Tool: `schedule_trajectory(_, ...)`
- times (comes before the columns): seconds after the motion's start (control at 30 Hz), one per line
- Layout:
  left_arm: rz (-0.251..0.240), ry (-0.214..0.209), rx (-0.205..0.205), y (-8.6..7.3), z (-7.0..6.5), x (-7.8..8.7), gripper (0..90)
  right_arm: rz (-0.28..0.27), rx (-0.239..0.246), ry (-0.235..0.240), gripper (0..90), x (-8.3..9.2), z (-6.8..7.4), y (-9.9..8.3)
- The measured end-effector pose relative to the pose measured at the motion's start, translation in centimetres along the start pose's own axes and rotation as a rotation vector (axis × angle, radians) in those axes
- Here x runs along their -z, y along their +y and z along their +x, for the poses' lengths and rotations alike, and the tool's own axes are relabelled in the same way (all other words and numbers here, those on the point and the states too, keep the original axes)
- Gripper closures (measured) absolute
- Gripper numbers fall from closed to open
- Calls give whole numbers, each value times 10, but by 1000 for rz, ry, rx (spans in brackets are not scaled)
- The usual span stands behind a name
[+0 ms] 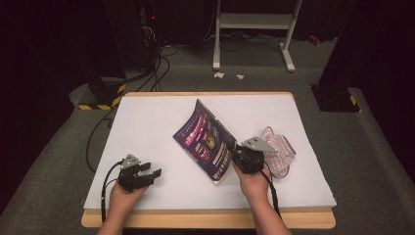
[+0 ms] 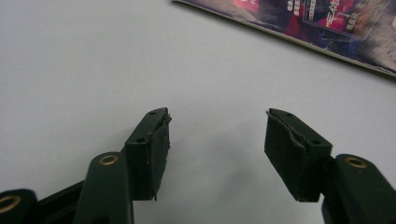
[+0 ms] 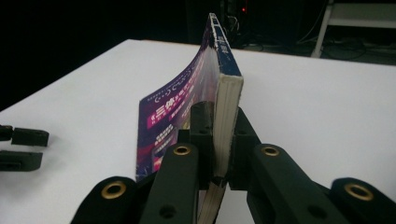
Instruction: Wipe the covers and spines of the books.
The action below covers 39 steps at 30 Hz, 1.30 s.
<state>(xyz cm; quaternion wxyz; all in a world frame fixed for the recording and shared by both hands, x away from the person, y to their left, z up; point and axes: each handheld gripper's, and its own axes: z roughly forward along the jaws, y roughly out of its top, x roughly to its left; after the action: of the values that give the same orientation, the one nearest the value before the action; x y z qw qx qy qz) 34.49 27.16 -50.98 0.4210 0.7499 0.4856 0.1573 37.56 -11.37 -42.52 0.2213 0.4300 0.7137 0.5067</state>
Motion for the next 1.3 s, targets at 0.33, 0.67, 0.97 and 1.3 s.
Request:
schedule_trajectory(0.33,1,-1,-4,0,0,0,405,-77,13,-40,844,9,-1,23)
schedule_trajectory(0.67,11,-1,-10,0,0,-1,407,-161,-11,-145,844,27,-23,41)
schedule_trajectory(0.97,17,2,-17,1,-1,-2,408,-153,18,-203,843,36,-29,30)
schedule_trajectory(1.3,20,2,-16,1,-2,-2,409,-116,49,-82,842,18,5,11)
